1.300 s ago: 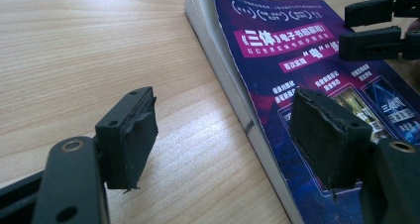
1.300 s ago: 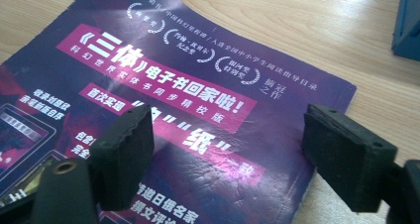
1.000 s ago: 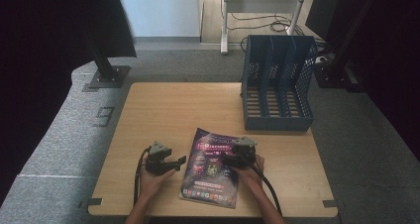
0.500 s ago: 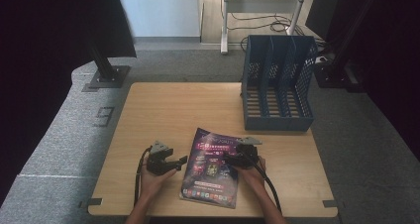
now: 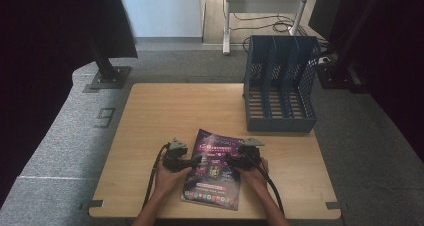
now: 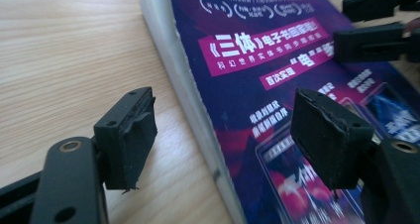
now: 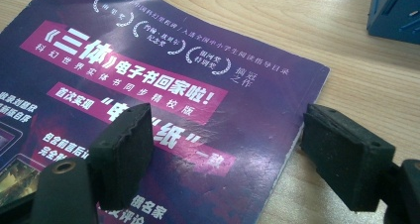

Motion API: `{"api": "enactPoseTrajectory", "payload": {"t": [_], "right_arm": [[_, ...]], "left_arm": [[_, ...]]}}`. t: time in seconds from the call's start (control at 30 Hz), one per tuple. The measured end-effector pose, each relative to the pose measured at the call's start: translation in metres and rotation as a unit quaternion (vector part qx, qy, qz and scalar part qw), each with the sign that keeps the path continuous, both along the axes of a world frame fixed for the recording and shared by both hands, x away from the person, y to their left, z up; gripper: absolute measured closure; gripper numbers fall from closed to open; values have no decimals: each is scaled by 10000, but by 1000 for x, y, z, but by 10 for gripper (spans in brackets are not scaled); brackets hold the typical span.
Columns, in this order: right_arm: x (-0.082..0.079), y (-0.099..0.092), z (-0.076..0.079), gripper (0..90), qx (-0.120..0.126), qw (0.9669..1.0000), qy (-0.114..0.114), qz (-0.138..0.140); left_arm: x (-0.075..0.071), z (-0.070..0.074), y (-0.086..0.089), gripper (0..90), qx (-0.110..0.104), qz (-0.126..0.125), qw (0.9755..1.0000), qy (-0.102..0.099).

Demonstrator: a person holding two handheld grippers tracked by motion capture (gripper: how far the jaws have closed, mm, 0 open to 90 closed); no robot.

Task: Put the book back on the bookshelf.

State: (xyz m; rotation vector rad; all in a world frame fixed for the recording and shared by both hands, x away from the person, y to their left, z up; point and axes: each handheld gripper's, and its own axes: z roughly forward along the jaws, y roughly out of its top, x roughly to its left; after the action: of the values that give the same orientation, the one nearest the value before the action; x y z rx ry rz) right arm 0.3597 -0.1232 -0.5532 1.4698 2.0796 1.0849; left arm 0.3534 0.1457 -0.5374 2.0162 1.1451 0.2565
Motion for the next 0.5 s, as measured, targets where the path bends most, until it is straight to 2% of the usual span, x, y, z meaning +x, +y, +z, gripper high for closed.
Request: {"api": "enactPoseTrajectory", "payload": {"t": [0.03, 0.13, 0.37, 0.43, 0.5], "right_arm": [[0, 0, 0, 204, -4, 10000, -8, 2], [0, 0, 0, 205, 0, 10000, -4, 2], [-1, 0, 0, 208, -6, 10000, -15, -14], [-1, 0, 0, 209, -10, 10000, -16, -17], [-1, 0, 0, 211, -3, 10000, -9, -35]], "left_arm": [[2, -2, -3, 258, 44, -13, 10000, 33], [6, -7, -7, 258, -6, -21, 9999, 110], [9, -8, -12, 255, 22, -20, 10000, 57], [10, -8, -14, 260, -67, -74, 9999, 96], [10, -7, -17, 249, -2, -30, 9999, 99]]}}
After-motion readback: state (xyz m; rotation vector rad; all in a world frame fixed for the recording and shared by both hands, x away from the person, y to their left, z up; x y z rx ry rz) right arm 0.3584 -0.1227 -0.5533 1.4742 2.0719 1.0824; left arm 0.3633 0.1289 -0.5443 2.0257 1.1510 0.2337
